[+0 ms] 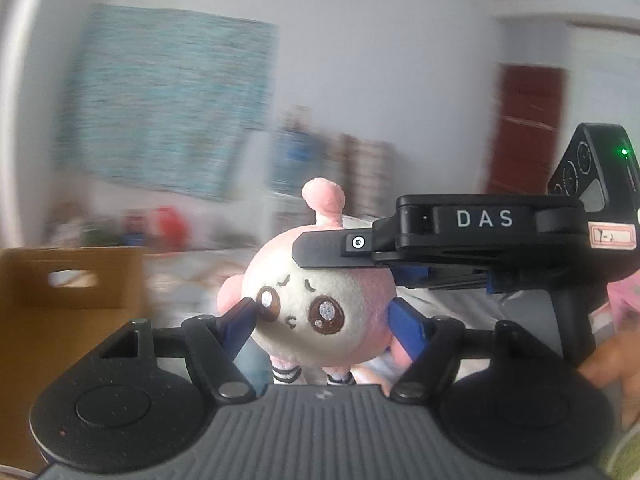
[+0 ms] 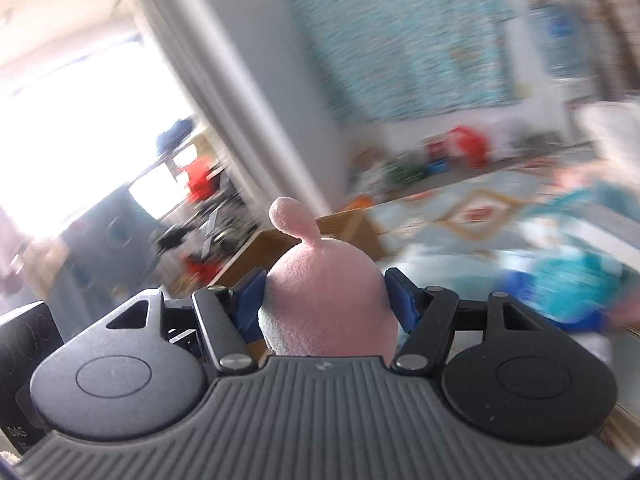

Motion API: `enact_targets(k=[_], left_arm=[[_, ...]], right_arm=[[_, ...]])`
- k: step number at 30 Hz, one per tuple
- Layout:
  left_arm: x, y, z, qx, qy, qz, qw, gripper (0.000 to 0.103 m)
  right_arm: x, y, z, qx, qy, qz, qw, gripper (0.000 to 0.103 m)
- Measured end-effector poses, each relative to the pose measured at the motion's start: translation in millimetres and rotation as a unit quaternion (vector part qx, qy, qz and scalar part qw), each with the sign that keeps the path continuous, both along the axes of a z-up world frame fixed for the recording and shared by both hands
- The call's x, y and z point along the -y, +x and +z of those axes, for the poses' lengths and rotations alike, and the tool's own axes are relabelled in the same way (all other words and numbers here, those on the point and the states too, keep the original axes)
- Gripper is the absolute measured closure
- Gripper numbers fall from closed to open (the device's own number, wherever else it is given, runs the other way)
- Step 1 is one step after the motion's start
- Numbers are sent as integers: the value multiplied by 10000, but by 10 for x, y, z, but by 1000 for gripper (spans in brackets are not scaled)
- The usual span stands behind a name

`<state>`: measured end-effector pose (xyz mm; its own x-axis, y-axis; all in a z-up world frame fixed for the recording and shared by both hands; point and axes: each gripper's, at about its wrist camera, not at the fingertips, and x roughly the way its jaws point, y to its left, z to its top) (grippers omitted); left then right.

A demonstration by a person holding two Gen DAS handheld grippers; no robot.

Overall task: Organize soft objects
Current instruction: 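Carry the pink plush doll with the right gripper into the cardboard box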

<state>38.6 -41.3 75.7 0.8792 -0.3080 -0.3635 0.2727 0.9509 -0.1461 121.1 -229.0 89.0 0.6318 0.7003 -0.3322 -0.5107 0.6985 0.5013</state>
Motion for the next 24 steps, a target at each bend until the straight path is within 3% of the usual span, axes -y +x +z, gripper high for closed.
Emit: enact_targets(k=[6, 11, 16, 20, 24], left_arm=[[-633, 333, 57, -107, -48, 1139, 9934, 27], [-989, 754, 22, -426, -23, 1801, 9827, 26], [-1316, 1007, -108, -840, -292, 2092, 9738, 26], [-1493, 1076, -199, -1034, -333, 2246, 9684, 26], [-1639, 867, -269, -1143, -427, 2293, 9657, 26]], right_arm=[[-1035, 703, 130, -376, -83, 1003, 9942, 39], [-1738, 1254, 73, -873, -208, 1335, 9870, 40], [-2203, 1842, -152, -1196, -585, 1317, 9823, 40], [-2567, 2214, -314, -1218, -1226, 1328, 9760, 40], [-2839, 2551, -489, -1239, -1728, 1378, 9674, 39]])
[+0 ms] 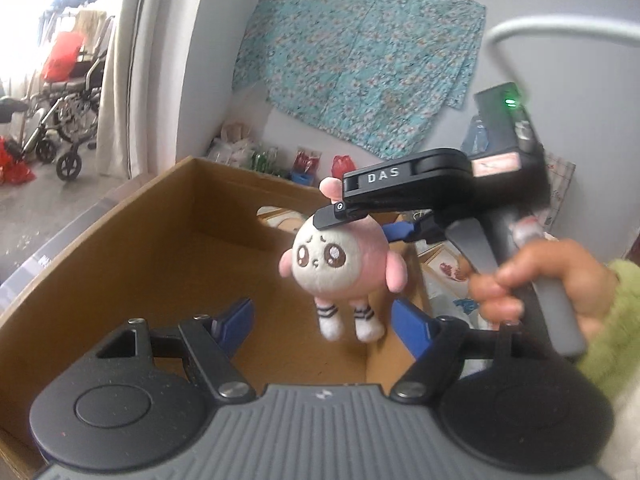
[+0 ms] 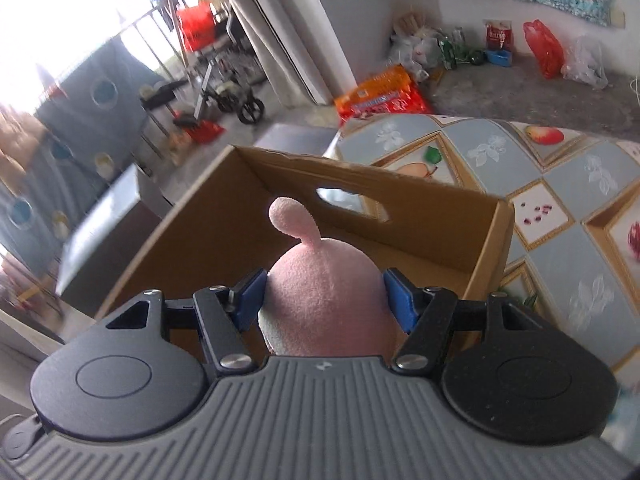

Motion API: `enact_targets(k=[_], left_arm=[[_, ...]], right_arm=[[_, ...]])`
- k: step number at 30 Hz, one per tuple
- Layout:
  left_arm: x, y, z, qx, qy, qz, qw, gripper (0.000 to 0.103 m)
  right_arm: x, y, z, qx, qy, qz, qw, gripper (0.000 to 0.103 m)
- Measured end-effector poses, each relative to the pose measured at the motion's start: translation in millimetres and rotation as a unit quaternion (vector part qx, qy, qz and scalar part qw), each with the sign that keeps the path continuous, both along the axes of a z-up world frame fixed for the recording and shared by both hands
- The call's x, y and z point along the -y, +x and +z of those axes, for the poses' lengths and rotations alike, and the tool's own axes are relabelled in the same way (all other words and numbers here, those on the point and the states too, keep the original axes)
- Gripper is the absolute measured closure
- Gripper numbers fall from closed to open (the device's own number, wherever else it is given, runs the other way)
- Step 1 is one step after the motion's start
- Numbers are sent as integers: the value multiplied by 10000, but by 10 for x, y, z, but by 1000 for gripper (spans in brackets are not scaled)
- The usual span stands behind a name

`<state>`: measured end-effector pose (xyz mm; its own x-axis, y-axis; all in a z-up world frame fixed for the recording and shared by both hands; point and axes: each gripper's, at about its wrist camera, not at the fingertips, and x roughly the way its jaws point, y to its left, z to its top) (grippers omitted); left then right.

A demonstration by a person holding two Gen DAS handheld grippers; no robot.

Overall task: Organize soft objects
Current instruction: 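Carry the pink plush doll with the right gripper into the cardboard box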

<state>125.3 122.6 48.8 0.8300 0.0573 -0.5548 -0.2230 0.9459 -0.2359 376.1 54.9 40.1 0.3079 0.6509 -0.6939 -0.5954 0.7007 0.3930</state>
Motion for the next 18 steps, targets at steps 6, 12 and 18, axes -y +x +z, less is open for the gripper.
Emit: enact_targets(k=[6, 12, 18], left_arm=[[-19, -108, -82, -138, 24, 0, 9999, 26], [-42, -63, -127, -185, 47, -74, 9998, 26], [-35, -34, -128, -225, 65, -176, 9996, 26]], right_arm=[[-323, 249, -178, 374, -773, 261, 9960, 38], [-460, 335, -292, 977, -1608, 364, 9815, 36], [-450, 270, -240, 1489, -1867, 323, 9705, 31]])
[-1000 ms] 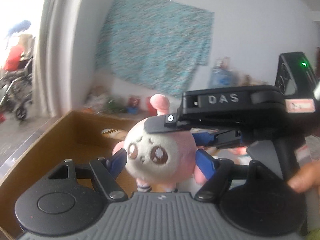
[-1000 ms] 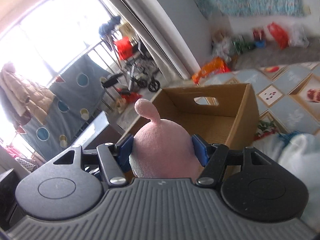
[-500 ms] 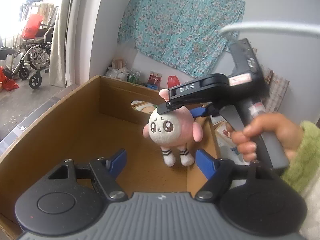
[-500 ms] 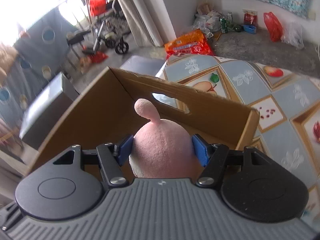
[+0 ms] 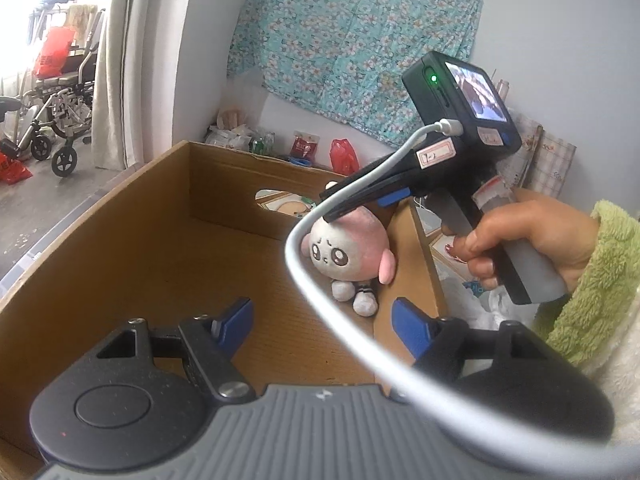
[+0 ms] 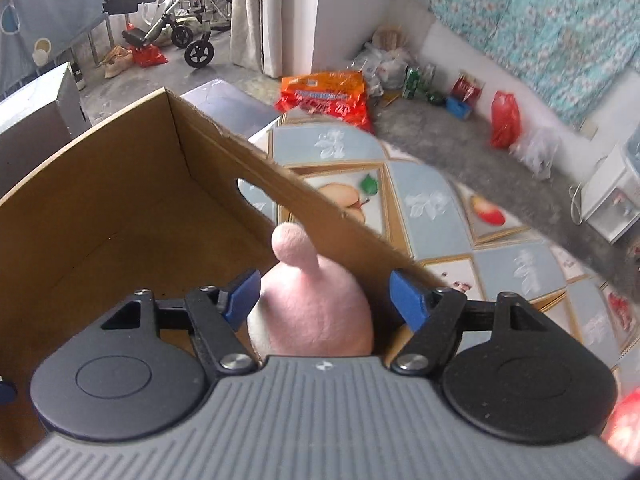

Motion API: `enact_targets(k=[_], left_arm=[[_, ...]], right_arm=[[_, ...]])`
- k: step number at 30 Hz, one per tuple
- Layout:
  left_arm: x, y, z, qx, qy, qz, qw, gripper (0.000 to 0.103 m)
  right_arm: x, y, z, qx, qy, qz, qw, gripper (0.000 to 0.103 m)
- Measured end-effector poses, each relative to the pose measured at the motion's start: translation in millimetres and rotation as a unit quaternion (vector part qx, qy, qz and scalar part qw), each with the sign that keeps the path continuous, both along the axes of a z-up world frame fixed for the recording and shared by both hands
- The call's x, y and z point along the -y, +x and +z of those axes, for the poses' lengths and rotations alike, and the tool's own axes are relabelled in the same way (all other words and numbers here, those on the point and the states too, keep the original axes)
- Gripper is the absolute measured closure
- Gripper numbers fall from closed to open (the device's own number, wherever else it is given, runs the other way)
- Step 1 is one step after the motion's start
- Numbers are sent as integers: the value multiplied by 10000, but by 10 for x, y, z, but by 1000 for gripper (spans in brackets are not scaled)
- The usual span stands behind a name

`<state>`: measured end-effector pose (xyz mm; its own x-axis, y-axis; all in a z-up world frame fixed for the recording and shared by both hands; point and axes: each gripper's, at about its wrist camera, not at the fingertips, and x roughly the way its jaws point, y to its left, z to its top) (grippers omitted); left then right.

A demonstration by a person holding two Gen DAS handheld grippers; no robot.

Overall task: Organize soft objects
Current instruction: 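Carry the pink plush doll with the right gripper into the cardboard box, then open the right gripper to release the doll and move back to the table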

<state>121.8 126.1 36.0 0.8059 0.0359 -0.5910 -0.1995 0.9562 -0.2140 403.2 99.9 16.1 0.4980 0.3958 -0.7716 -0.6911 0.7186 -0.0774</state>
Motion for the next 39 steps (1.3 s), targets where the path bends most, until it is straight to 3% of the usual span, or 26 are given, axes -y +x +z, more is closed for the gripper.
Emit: enact_targets(k=[7, 12, 17, 24, 28, 32, 36, 39], left_arm=[[41, -50, -3, 7, 41, -106, 9999, 26], [125, -161, 67, 140, 18, -246, 9996, 21], [357, -337, 200, 425, 155, -631, 9970, 14], [789, -503, 286, 689, 31, -1294, 9892, 2], [1129, -519, 292, 788, -53, -1775, 9810, 0], [1507, -533, 251, 1001, -94, -2449, 9643, 0], [1844, -521, 180, 1137, -5, -2888, 9506, 1], [2080, -455, 111, 1076, 123, -3064, 9457, 1]], right_arm=[[148, -146, 206, 415, 213, -60, 9989, 34], [594, -320, 553, 137, 1210, -135, 9925, 33], [1393, -698, 817, -208, 2076, -330, 9774, 32], [2753, -1312, 1075, -145, 2441, -944, 9650, 32], [3441, -1663, 1002, -4, 2400, -1412, 9605, 31], [4109, -1977, 832, -109, 2522, -1912, 9485, 31], [4492, -2186, 589, -217, 2620, -2281, 9375, 31], [4721, -2230, 361, -435, 2790, -2494, 9263, 31]])
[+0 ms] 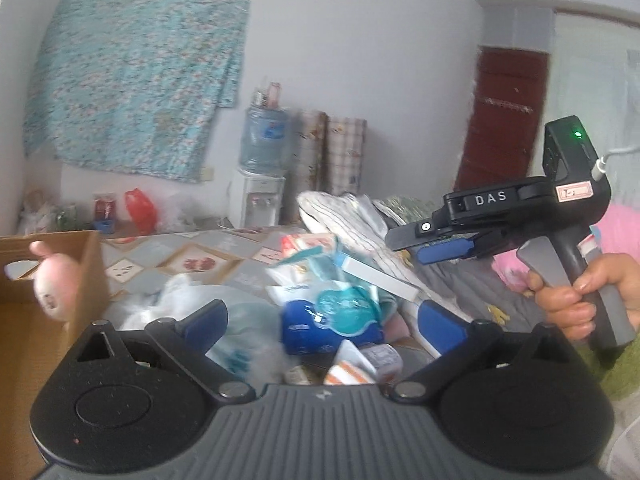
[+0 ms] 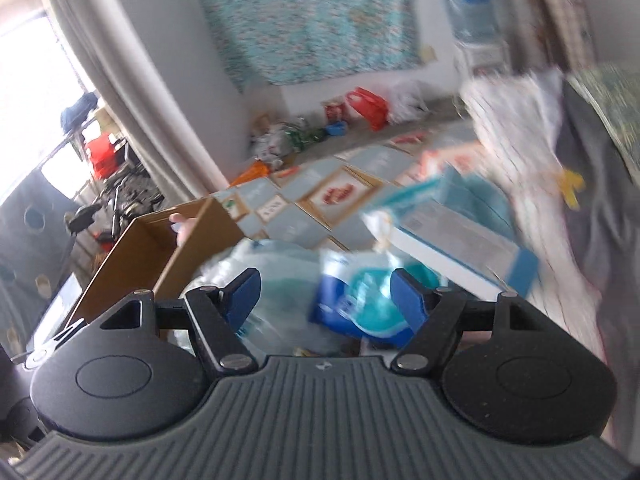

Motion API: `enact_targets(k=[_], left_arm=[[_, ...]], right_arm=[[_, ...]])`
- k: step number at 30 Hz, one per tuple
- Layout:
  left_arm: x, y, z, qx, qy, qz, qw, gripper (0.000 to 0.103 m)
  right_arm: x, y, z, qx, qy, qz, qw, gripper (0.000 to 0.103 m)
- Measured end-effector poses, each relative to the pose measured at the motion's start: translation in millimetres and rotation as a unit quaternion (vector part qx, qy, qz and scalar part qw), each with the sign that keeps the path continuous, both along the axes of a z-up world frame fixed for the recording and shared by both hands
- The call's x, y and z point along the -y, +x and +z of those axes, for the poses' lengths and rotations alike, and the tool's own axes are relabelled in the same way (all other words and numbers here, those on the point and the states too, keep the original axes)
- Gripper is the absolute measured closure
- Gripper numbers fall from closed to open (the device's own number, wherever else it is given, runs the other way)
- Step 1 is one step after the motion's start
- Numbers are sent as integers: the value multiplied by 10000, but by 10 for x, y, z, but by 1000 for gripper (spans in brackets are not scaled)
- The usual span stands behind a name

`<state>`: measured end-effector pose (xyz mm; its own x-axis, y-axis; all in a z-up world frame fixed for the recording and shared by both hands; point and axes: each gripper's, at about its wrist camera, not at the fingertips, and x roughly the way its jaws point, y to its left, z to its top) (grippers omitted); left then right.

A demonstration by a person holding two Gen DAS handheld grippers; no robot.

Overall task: Organize soft objects
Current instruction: 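Open the right gripper to release the doll and move back to the table, then grasp the white-and-blue medicine box with the right gripper and lift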

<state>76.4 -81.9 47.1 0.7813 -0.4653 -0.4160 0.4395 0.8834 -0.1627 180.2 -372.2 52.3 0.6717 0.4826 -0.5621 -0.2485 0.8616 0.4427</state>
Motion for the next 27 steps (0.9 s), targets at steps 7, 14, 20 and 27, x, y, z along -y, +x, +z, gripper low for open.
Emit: enact_targets(k=[7, 14, 20, 27], left_arm=[[411, 297, -74, -315, 648, -147, 9973, 11], [551, 729, 168, -151, 1833, -243, 9826, 17], [742, 991, 94, -113, 2406, -448, 9695, 26], [1055, 1319, -25, -815, 1648, -1069, 9771, 46]], right_arm=[[178, 124, -521, -669, 708, -183, 9951, 31], [322, 357, -906, -1014, 1269, -546, 9852, 31], [591, 405, -836, -770, 1473, -840, 9825, 31], [763, 698, -697, -506, 1345, -1053, 9840, 34]])
